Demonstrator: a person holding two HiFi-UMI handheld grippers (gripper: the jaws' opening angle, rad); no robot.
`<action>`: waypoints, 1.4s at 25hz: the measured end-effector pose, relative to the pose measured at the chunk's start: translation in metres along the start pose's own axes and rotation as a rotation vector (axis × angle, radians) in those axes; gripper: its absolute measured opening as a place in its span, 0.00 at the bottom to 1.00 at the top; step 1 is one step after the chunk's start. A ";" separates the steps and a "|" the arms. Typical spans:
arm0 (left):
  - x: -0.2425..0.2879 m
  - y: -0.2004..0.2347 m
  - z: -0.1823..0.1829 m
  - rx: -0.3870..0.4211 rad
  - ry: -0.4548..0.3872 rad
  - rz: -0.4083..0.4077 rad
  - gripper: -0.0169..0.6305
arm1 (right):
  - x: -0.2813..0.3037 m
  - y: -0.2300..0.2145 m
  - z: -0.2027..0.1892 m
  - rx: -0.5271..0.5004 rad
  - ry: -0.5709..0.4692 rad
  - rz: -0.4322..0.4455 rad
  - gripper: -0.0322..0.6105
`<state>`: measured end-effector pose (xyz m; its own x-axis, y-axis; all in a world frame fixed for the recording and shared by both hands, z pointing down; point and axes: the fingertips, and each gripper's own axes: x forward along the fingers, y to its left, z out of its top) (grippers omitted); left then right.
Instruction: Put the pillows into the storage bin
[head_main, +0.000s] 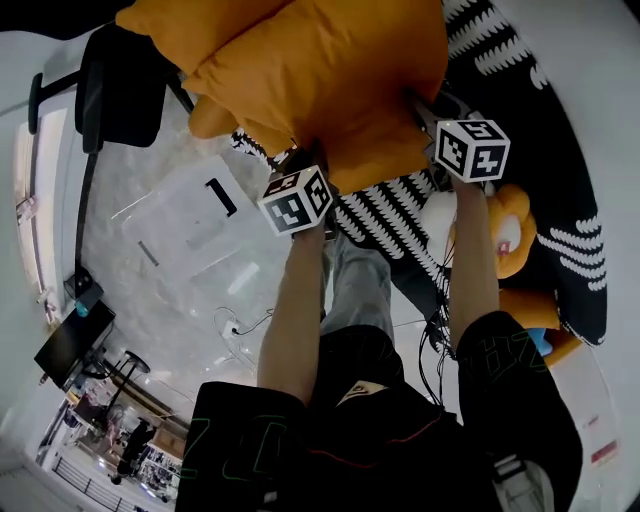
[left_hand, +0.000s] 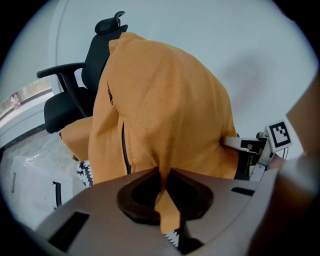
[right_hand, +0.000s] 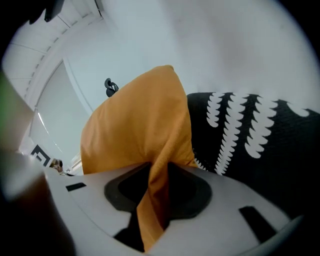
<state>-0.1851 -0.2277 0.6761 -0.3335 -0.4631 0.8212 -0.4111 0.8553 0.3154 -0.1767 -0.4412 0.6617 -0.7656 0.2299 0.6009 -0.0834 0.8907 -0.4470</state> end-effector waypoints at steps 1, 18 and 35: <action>-0.006 0.003 -0.002 0.000 -0.004 -0.002 0.06 | -0.007 0.008 0.000 -0.006 -0.005 -0.002 0.22; -0.174 0.109 -0.052 -0.215 -0.159 0.038 0.03 | -0.041 0.222 0.008 -0.231 -0.004 0.115 0.09; -0.339 0.308 -0.158 -0.545 -0.343 0.224 0.04 | 0.030 0.517 -0.072 -0.561 0.186 0.414 0.09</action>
<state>-0.0644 0.2290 0.5704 -0.6478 -0.2318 0.7257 0.1555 0.8923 0.4239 -0.1965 0.0548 0.4963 -0.5381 0.6107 0.5809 0.5686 0.7718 -0.2846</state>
